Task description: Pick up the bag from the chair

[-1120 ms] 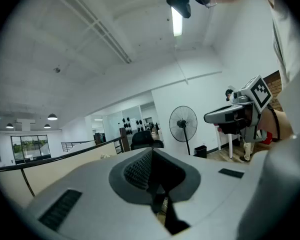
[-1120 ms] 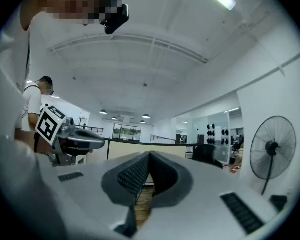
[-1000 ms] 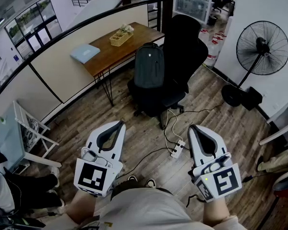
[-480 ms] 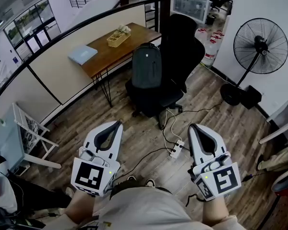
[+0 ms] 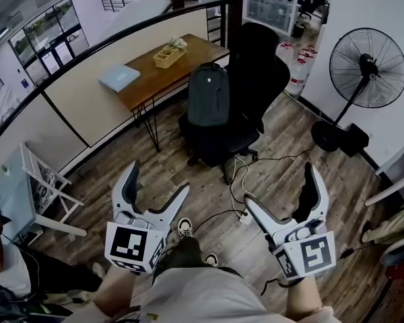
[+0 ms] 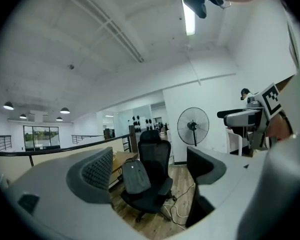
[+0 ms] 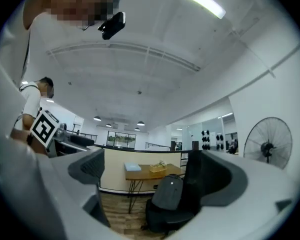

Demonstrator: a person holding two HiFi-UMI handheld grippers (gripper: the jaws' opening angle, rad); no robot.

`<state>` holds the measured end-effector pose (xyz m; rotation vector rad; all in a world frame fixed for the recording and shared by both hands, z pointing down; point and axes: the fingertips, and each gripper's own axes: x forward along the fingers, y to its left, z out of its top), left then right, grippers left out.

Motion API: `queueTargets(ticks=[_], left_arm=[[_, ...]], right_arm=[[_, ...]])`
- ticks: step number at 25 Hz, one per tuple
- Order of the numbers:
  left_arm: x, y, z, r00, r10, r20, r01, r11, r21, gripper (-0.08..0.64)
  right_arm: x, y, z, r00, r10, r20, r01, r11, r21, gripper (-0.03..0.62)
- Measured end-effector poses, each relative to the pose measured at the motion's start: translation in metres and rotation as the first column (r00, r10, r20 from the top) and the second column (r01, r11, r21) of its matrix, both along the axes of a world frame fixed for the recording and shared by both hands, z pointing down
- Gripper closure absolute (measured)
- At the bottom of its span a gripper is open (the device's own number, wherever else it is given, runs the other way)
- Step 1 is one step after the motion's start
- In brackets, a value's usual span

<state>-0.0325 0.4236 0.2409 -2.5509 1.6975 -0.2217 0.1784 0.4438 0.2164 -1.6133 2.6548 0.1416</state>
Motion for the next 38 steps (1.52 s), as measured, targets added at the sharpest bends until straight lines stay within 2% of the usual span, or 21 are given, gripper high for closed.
queueTargets(ticks=[4,13,19,31,38], left_arm=[[-0.006,-0.001,0.006,1.000,-0.001,0.002,0.001,1.000,-0.013,0.118],[-0.017,-0.024,0.011,1.000,0.014,-0.005,-0.014,1.000,-0.024,0.120],[-0.029,-0.054,0.018,1.000,0.019,-0.013,-0.019,0.999,-0.031,0.120],[-0.074,-0.193,0.021,1.000,0.020,-0.016,-0.021,0.999,-0.042,0.120],[-0.122,-0.290,0.019,0.999,0.031,-0.009,-0.031,0.998,-0.050,0.120]], right_arm=[[-0.007,-0.005,0.006,1.000,0.007,0.011,-0.007,1.000,-0.015,-0.006],[-0.013,-0.037,0.011,0.997,0.030,-0.071,-0.032,0.999,-0.028,-0.005],[-0.025,-0.067,0.022,0.997,0.029,-0.073,-0.033,0.998,-0.056,-0.005],[-0.066,-0.195,0.030,0.996,0.029,-0.082,-0.036,0.995,-0.093,-0.005],[-0.104,-0.286,0.035,0.995,0.060,-0.079,-0.069,0.990,-0.123,-0.005]])
